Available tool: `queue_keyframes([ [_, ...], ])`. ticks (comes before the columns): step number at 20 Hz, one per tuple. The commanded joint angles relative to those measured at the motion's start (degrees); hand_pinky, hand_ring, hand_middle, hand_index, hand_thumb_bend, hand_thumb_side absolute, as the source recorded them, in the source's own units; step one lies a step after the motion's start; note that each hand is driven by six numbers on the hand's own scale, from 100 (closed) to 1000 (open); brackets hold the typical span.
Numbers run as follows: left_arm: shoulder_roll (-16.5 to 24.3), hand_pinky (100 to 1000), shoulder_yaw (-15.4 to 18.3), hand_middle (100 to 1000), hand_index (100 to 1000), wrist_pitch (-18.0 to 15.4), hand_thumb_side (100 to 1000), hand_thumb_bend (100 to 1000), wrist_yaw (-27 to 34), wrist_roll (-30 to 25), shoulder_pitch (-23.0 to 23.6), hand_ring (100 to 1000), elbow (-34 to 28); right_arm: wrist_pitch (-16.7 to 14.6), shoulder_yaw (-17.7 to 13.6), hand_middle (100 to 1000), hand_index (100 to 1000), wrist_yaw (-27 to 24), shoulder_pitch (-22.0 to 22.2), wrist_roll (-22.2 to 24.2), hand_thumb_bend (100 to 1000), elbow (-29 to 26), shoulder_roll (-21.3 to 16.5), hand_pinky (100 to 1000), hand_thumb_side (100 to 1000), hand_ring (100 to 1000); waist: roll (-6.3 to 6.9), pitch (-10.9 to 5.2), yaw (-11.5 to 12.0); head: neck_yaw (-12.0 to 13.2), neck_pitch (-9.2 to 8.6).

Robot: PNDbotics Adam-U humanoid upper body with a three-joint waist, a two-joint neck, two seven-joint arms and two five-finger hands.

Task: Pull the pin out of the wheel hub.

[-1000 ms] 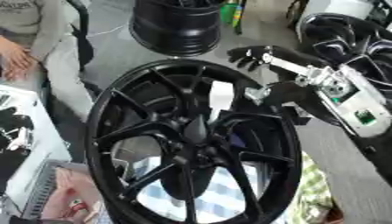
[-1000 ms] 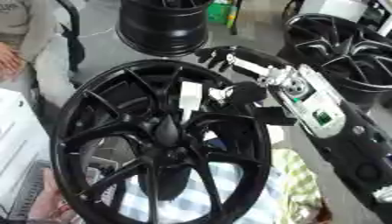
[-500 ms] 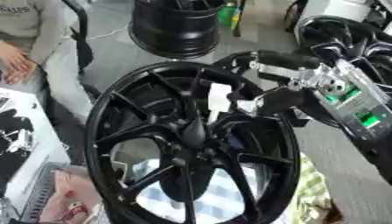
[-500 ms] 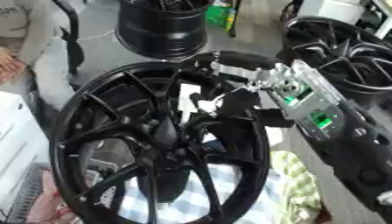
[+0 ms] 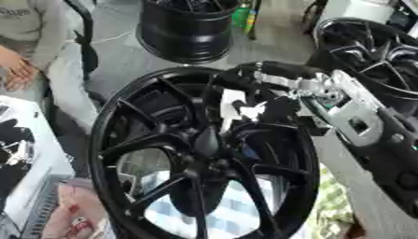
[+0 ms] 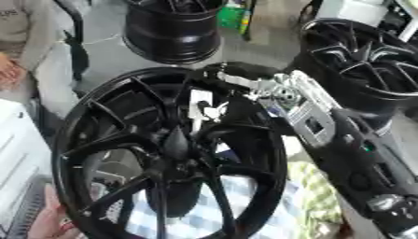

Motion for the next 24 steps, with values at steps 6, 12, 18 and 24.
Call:
queue_keyframes([
  [6, 0.6, 708, 0.1, 625, 780, 0.0, 340, 212, 0.4, -0.1, -0.6, 698, -0.4, -0.9, -0.3, 847, 981, 0.2, -0.7, 0.0, 100, -0.3, -1.6, 794, 523, 848, 0.6, -0.67, -0.1, -0.1, -0.36],
  [12, 0.6, 708, 0.1, 625, 780, 0.0, 342, 205, 0.5, -0.1, -0.6, 699, -0.3, -0.5, 0.5, 694, 854, -0.9, -0.4, 1.5, 100, -2.0, -2.1, 759, 504, 758, 0.62, -0.7, -0.2, -0.1, -0.37],
  [18, 0.6, 708, -0.1, 626, 780, 0.0, 345, 189, 0.6, -0.2, -0.7, 700, -0.2, -0.4, 1.2, 623, 787, -1.7, -0.5, 1.6, 100, -2.1, -1.5, 738, 459, 725, 0.62, -0.69, 0.0, -0.2, -0.45],
  [24, 0.4, 709, -0.1, 627, 779, 0.1, 347, 183, 0.5, -0.3, -0.8, 701, -0.1, -1.1, 2.2, 605, 769, -1.7, -0.6, 1.3, 100, -1.1, -0.1, 727, 418, 712, 0.55, -0.64, 0.2, -0.4, -0.38],
])
